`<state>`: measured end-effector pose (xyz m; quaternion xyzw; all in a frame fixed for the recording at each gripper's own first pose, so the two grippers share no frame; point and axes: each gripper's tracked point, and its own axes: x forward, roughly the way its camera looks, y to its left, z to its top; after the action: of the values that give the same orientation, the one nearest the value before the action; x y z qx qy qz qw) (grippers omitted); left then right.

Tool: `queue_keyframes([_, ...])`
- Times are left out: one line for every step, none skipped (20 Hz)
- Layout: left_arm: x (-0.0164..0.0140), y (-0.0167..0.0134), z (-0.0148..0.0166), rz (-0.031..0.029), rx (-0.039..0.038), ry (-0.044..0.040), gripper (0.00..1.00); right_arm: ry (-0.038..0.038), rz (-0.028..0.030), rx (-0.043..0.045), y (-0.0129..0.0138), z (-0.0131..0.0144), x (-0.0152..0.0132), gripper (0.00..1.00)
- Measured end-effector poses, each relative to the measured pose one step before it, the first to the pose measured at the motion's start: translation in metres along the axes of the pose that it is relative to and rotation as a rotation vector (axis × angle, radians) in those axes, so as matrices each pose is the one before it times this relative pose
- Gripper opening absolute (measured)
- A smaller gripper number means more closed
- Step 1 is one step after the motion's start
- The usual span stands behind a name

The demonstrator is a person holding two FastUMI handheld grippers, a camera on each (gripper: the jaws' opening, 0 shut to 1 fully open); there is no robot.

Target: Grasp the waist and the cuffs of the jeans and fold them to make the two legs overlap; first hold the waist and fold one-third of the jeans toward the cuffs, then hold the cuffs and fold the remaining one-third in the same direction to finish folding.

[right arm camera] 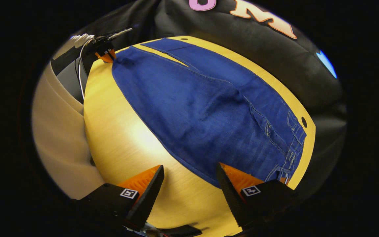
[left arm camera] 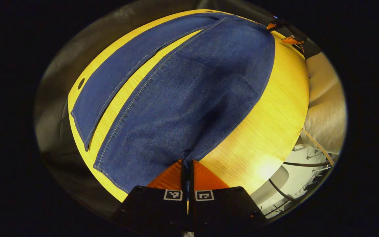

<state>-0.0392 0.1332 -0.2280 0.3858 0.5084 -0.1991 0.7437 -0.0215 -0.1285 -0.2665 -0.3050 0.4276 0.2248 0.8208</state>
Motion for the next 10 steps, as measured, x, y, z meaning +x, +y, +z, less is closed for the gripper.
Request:
queue_keyframes([0.00096,-0.00028,0.00023,-0.00051,-0.00014,0.00061,0.0,0.00925,-0.00075,0.00393,-0.00373,-0.00129,0.00262,0.99])
queue_keyframes([0.00014,-0.00023,0.00038,-0.00328,-0.00406,0.00021,0.02,0.01031,-0.00022,0.00171,-0.00307,-0.00086,0.00359,0.99])
queue_keyframes([-0.0002,0.00025,-0.00136,-0.00462,-0.00465,-0.00097,0.0,0.01268,-0.0032,-0.00757,-0.00389,-0.00188,0.00237,0.98])
queue_keyframes([-0.00007,-0.00041,0.00062,-0.00434,-0.00242,-0.00003,0.0,0.01252,-0.00046,-0.00703,-0.00291,-0.00178,0.00137,0.99])
queue_keyframes([-0.00011,0.00006,0.00047,-0.00297,0.00086,0.00012,0.0,0.0078,0.01512,0.00109,0.00135,-0.00029,0.00127,0.99])
queue_keyframes([0.00097,0.00019,0.00051,-0.00102,0.00244,0.0015,0.0,0.00502,0.00797,0.0013,0.00024,0.00003,0.00086,0.99])
queue_keyframes([-0.00034,-0.00019,0.00025,0.0006,0.00351,0.00106,0.0,0.00443,0.01136,-0.0031,0.00003,0.00112,0.00151,0.98])
queue_keyframes([0.00023,-0.00043,-0.00064,0.00118,0.00221,-0.00093,0.0,0.00278,0.01392,-0.00251,0.00084,0.00024,0.0019,0.98])
queue_keyframes([0.00008,-0.00034,0.00026,0.00122,0.00012,-0.00114,0.02,0.0054,0.01725,0.00292,0.00227,0.0006,0.00145,0.98])
queue_keyframes([-0.0002,0.00018,-0.0005,0.00102,-0.00103,-0.00321,0.0,0.01173,0.02181,0.00913,0.00281,-0.00252,0.0015,0.96])
